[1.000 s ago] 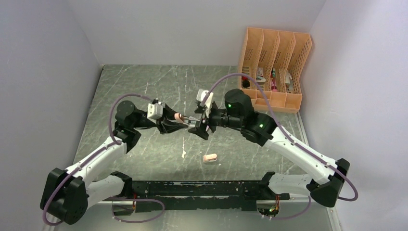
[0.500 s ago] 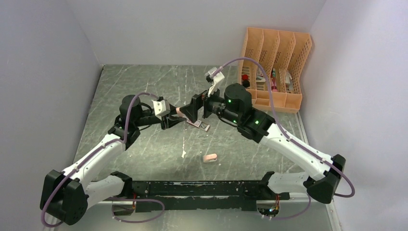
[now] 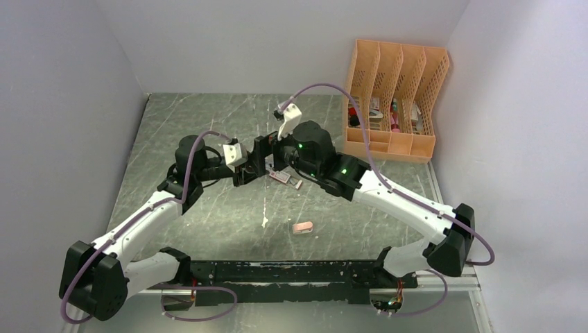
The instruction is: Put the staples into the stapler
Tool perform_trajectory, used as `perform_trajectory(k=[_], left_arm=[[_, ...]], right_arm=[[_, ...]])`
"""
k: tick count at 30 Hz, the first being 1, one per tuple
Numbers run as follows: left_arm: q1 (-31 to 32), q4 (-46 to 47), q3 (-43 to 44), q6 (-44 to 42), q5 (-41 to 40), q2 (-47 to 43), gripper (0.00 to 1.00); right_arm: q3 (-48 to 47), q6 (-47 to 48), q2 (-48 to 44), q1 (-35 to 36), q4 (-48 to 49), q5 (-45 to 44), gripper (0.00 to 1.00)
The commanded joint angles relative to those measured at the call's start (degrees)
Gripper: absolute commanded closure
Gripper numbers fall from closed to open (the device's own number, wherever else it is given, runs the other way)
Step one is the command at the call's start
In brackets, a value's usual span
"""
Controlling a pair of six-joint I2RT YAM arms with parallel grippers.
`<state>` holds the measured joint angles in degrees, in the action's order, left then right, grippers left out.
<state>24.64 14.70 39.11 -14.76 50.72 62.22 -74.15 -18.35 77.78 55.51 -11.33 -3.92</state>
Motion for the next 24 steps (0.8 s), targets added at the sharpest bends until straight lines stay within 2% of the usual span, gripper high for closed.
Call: perform_trajectory(k=[1, 9, 16, 21, 24], left_arm=[[0.4, 1.2, 1.4, -1.0, -0.1, -1.1, 0.93], [0.4, 7.0, -2.1, 1.5, -0.1, -4.5, 0.93], [0.4, 11.7, -4.8, 3.6, -0.9, -6.8, 0.93], [0.4, 15.4, -6.7, 5.1, -1.8, -8.8, 0.93], [0.4, 18.1, -7.7, 6.5, -1.2, -9.4, 0.93]], right_arm=[[-2.6, 1.0, 1.8, 1.4, -3.9, -7.6, 0.0], [0.5, -3.0, 0.2, 1.2, -8.7, -16.6, 0.01], [6.2, -8.3, -4.0, -1.1, -7.5, -14.8, 0.01], [12.7, -13.0, -9.1, -3.5, -0.5, -8.1, 0.01], [17.4, -14.2, -13.1, -3.9, 9.6, -3.5, 0.01]])
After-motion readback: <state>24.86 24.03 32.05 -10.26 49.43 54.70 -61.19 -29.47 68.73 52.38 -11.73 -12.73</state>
